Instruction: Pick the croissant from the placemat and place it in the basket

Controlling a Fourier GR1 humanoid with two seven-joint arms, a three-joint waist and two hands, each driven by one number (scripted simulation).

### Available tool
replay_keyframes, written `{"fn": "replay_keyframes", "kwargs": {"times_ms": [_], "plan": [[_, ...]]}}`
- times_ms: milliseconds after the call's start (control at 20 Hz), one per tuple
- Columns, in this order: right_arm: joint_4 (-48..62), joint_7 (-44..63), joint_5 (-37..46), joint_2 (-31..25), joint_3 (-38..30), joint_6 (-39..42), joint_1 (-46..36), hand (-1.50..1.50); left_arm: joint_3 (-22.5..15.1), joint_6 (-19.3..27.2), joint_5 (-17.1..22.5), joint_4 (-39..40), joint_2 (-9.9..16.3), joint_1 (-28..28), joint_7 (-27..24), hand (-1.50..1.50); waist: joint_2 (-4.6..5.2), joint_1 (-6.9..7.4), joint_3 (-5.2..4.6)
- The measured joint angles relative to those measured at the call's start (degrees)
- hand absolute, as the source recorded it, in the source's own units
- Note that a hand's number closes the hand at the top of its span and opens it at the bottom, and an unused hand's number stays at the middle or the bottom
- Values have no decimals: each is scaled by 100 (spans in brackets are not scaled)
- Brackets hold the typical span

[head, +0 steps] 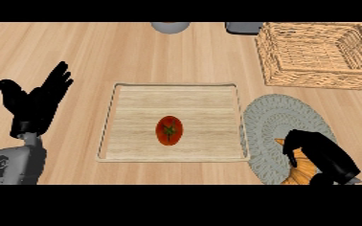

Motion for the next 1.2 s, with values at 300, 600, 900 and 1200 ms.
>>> {"fn": "replay_keyframes", "kwargs": {"times_ms": [300,600,900,1200], "plan": [[-1426,902,702,947,1311,72,954,150,38,24,-10,-35,11,54,-18,0,-9,-53,24],[-2302,1022,10,1667,1943,175,1877,150,46,20,-31,27,-30,127,-154,0,34,-53,104],[-3936,960,-1085,1893,2247,264,2689,150,36,77,-69,-8,-47,87,-99,0,34,-76,121],[-5053,1916,-1460,1967,2212,315,2727,150,2,78,-104,-35,-61,31,-77,0,50,-16,122]]}}
